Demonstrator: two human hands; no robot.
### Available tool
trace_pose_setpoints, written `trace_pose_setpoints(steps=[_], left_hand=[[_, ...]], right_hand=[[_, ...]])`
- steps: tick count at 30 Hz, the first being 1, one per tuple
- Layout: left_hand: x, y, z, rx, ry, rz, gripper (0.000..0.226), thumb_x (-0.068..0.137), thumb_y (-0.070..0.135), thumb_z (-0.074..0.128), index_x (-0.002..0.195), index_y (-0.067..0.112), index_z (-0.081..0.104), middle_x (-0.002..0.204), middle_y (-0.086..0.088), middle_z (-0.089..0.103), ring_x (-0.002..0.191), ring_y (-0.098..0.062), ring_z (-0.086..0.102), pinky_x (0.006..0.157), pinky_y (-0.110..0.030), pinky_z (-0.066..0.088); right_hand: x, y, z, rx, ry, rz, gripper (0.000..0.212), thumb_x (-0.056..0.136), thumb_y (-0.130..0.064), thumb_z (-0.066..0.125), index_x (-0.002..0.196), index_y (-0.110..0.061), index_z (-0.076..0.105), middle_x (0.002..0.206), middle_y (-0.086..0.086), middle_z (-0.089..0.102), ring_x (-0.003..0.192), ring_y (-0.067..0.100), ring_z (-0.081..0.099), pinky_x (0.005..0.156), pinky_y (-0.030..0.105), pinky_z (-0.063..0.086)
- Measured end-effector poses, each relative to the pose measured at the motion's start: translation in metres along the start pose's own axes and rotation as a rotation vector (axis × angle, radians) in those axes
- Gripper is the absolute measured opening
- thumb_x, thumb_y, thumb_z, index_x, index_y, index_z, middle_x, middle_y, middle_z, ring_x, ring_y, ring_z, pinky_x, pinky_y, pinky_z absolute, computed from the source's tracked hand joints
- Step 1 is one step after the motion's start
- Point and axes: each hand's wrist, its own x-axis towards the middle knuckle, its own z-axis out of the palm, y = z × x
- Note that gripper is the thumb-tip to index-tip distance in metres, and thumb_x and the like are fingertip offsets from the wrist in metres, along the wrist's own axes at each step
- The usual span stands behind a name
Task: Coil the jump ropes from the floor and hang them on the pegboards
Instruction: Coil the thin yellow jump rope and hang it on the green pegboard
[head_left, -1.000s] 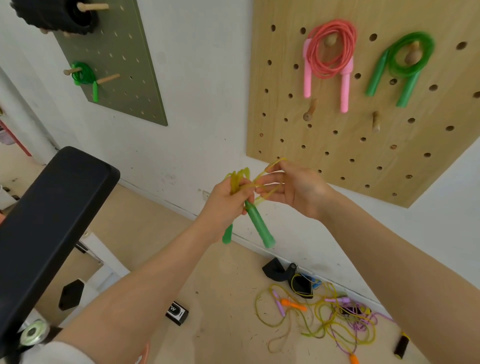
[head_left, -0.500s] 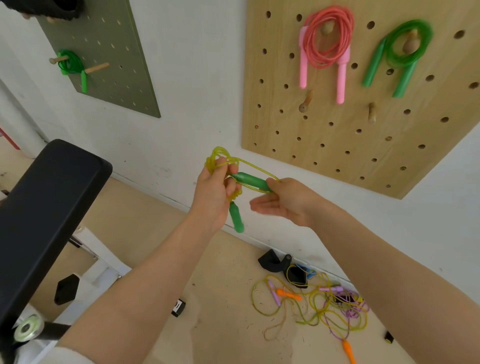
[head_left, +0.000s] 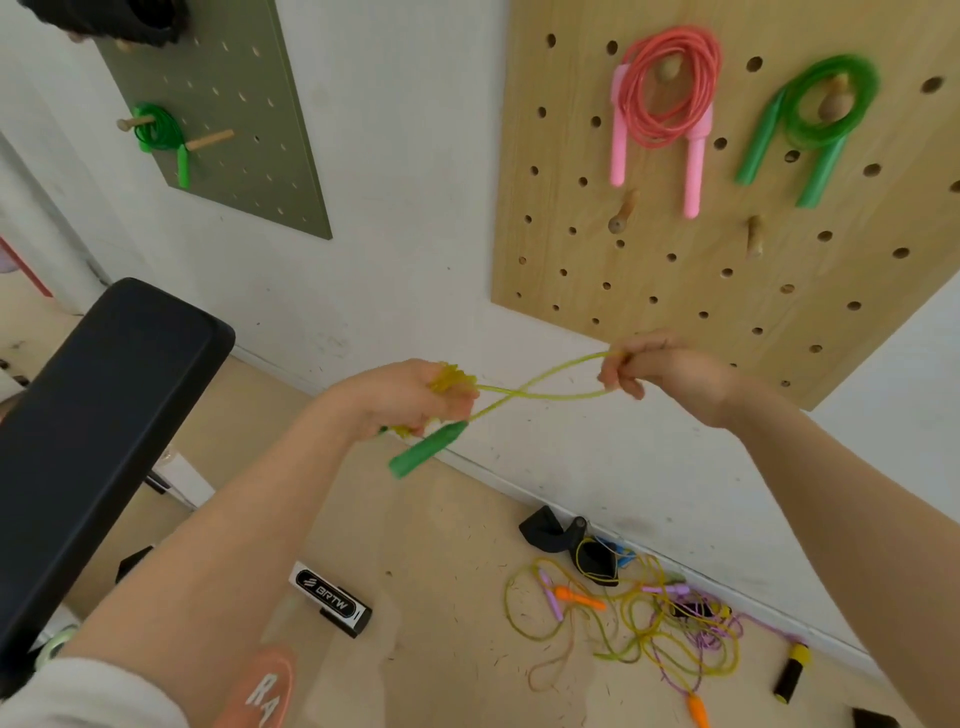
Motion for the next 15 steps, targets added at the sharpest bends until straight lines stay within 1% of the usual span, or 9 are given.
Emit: trace_pose_setpoints(steps=[1, 2, 5, 7, 10, 12, 13, 14, 15], left_hand=[[0.000, -0.001, -0.002, 0.054, -0.016, 0.008, 0.033, 0.087, 0.017, 0.064, 0.118, 0.019, 0.056, 0.116, 0.011, 0.059, 0.080, -0.002, 0.054, 0.063, -0.020, 0.041], [-0.001, 0.000, -0.004, 0.048, -0.033, 0.020, 0.037, 0.085, 0.018, 0.066, 0.120, 0.021, 0.055, 0.116, 0.015, 0.058, 0.085, -0.002, 0.054, 0.065, -0.020, 0.041], [-0.005, 0.003, -0.007, -0.088, -0.025, 0.072, 0.013, 0.091, 0.024, 0.057, 0.091, 0.012, 0.062, 0.073, 0.007, 0.057, 0.047, -0.006, 0.036, 0.054, -0.021, 0.036], [-0.004, 0.004, -0.007, -0.323, -0.030, 0.079, 0.030, 0.097, 0.028, 0.046, 0.073, 0.012, 0.052, 0.061, 0.003, 0.046, 0.034, -0.005, 0.022, 0.045, -0.020, 0.033], [-0.007, 0.013, -0.003, -0.666, -0.104, 0.099, 0.034, 0.096, 0.031, 0.040, 0.066, 0.015, 0.042, 0.050, 0.006, 0.033, 0.027, 0.000, 0.018, 0.037, -0.016, 0.027], [-0.012, 0.021, -0.001, -0.806, -0.147, 0.132, 0.030, 0.088, 0.036, 0.045, 0.066, 0.016, 0.043, 0.047, 0.008, 0.029, 0.025, 0.002, 0.018, 0.034, -0.015, 0.026], [-0.014, 0.025, 0.000, -0.850, -0.177, 0.158, 0.028, 0.084, 0.037, 0.046, 0.066, 0.016, 0.045, 0.046, 0.009, 0.029, 0.024, 0.002, 0.019, 0.034, -0.015, 0.027], [-0.014, 0.027, 0.000, -0.881, -0.209, 0.181, 0.027, 0.082, 0.038, 0.047, 0.066, 0.015, 0.047, 0.046, 0.009, 0.029, 0.024, 0.002, 0.020, 0.033, -0.015, 0.028], [-0.016, 0.031, 0.001, -0.900, -0.236, 0.198, 0.027, 0.082, 0.037, 0.046, 0.067, 0.015, 0.049, 0.047, 0.008, 0.029, 0.024, 0.002, 0.021, 0.033, -0.015, 0.028]], right_hand=[[0.001, 0.000, -0.001, 0.139, 0.044, 0.033, 0.018, 0.076, -0.003, 0.044, 0.067, -0.009, 0.060, 0.045, 0.000, 0.044, 0.061, 0.017, 0.055, 0.088, 0.027, 0.043], [0.002, 0.000, -0.002, 0.270, 0.060, 0.080, 0.020, 0.082, 0.002, 0.042, 0.071, -0.007, 0.056, 0.042, -0.002, 0.038, 0.053, 0.017, 0.050, 0.081, 0.030, 0.046], [0.005, -0.001, 0.002, 0.317, -0.018, 0.194, 0.020, 0.094, -0.003, 0.041, 0.078, -0.007, 0.053, 0.048, -0.004, 0.028, 0.045, 0.013, 0.028, 0.056, 0.026, 0.035], [0.008, 0.002, 0.008, 0.062, -0.087, 0.251, 0.014, 0.094, -0.016, 0.052, 0.084, -0.005, 0.053, 0.054, -0.003, 0.033, 0.049, 0.013, 0.032, 0.053, 0.024, 0.038], [0.016, 0.007, 0.017, -0.211, -0.019, 0.445, 0.029, 0.092, -0.031, 0.057, 0.091, -0.003, 0.055, 0.070, 0.006, 0.056, 0.059, 0.018, 0.053, 0.063, 0.027, 0.052], [0.018, 0.006, 0.023, -0.527, 0.091, 0.507, 0.037, 0.094, -0.037, 0.050, 0.100, 0.000, 0.052, 0.091, 0.013, 0.060, 0.080, 0.026, 0.057, 0.071, 0.031, 0.050], [0.019, 0.004, 0.026, -0.691, 0.156, 0.453, 0.042, 0.096, -0.039, 0.045, 0.111, 0.000, 0.050, 0.107, 0.015, 0.057, 0.097, 0.029, 0.055, 0.079, 0.032, 0.046], [0.020, 0.001, 0.031, -0.682, 0.221, 0.313, 0.048, 0.097, -0.041, 0.040, 0.125, -0.002, 0.045, 0.127, 0.014, 0.050, 0.116, 0.029, 0.048, 0.092, 0.034, 0.041], [0.020, -0.005, 0.037, -0.503, 0.199, 0.191, 0.050, 0.098, -0.041, 0.038, 0.136, -0.009, 0.040, 0.142, 0.009, 0.040, 0.129, 0.024, 0.040, 0.104, 0.034, 0.033]])
